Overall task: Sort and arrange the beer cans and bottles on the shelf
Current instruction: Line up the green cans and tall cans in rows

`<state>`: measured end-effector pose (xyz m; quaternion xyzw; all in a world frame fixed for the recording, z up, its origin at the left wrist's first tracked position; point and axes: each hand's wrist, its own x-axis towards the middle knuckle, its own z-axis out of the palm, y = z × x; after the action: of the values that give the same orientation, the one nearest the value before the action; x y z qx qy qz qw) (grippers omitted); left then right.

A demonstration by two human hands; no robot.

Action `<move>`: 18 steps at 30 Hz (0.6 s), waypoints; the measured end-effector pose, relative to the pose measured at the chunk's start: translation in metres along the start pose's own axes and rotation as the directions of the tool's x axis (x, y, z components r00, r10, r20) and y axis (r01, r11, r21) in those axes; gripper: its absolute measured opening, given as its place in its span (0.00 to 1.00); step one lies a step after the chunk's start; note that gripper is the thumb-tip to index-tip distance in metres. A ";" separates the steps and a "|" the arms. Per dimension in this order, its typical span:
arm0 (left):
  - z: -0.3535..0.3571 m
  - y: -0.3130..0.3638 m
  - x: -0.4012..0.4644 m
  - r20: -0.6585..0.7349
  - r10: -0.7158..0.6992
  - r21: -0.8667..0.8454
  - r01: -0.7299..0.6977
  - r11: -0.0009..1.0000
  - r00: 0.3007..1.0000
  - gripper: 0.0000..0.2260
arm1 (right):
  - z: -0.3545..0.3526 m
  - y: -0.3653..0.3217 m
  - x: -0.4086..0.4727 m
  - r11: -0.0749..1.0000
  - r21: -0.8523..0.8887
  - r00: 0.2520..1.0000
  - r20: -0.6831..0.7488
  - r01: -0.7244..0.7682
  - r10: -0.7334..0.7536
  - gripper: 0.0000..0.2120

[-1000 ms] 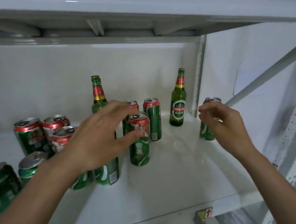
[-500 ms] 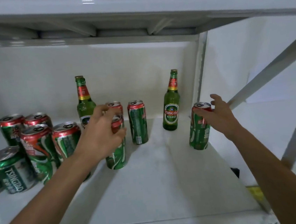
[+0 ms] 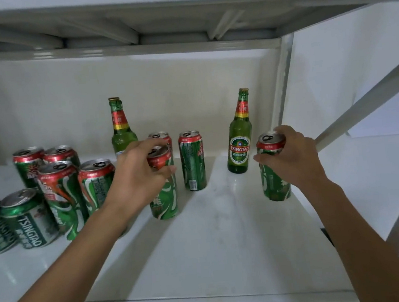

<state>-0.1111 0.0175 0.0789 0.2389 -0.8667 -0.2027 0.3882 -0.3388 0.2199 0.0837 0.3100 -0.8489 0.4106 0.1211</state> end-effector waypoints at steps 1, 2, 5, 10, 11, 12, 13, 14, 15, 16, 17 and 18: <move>-0.006 0.005 -0.002 -0.017 0.003 -0.033 -0.004 0.999 1.000 0.25 | -0.003 -0.007 -0.004 0.999 0.006 1.000 -0.001 0.031 -0.031 0.29; -0.013 0.010 -0.003 -0.032 0.003 -0.063 -0.005 0.998 0.999 0.25 | -0.006 -0.014 -0.006 0.998 0.023 0.998 0.002 0.057 -0.057 0.28; -0.032 0.022 -0.009 -0.086 0.012 -0.096 -0.020 0.995 0.996 0.24 | -0.014 -0.039 -0.018 0.988 0.100 0.991 0.049 0.117 -0.122 0.26; -0.055 0.022 -0.028 -0.098 0.048 -0.067 -0.055 0.996 0.994 0.25 | -0.007 -0.076 -0.045 0.953 0.243 0.963 0.154 0.178 -0.219 0.21; -0.060 0.018 -0.030 -0.090 0.048 -0.061 -0.053 0.997 0.995 0.25 | -0.004 -0.082 -0.050 0.948 0.262 0.960 0.158 0.183 -0.230 0.21; -0.066 0.013 -0.033 -0.088 0.047 -0.054 -0.052 0.997 0.995 0.25 | 0.001 -0.088 -0.056 0.941 0.281 0.957 0.165 0.186 -0.238 0.22; -0.071 0.009 -0.035 -0.091 0.047 -0.049 -0.052 0.997 0.995 0.25 | 0.005 -0.093 -0.061 0.935 0.299 0.953 0.173 0.188 -0.247 0.24; -0.077 0.004 -0.038 -0.098 0.050 -0.050 -0.055 0.997 0.994 0.24 | 0.010 -0.099 -0.066 0.929 0.311 0.949 0.175 0.198 -0.261 0.26; -0.083 0.000 -0.041 -0.104 0.054 -0.059 -0.060 0.996 0.993 0.24 | 0.015 -0.105 -0.071 0.923 0.320 0.946 0.171 0.212 -0.276 0.28; -0.089 -0.005 -0.044 -0.107 0.052 -0.075 -0.060 0.995 0.993 0.24 | 0.020 -0.112 -0.075 0.919 0.327 0.944 0.168 0.219 -0.285 0.30; -0.095 -0.009 -0.047 -0.108 0.044 -0.097 -0.055 0.994 0.993 0.23 | 0.025 -0.119 -0.080 0.917 0.332 0.943 0.167 0.220 -0.287 0.31; -0.102 -0.014 -0.051 -0.112 0.035 -0.121 -0.049 0.991 0.993 0.23 | 0.030 -0.126 -0.085 0.915 0.336 0.942 0.166 0.225 -0.292 0.32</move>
<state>0.0008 0.0188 0.1047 0.2070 -0.8347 -0.2342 0.4535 -0.1925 0.1730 0.1042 0.4773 -0.7326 0.4842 0.0327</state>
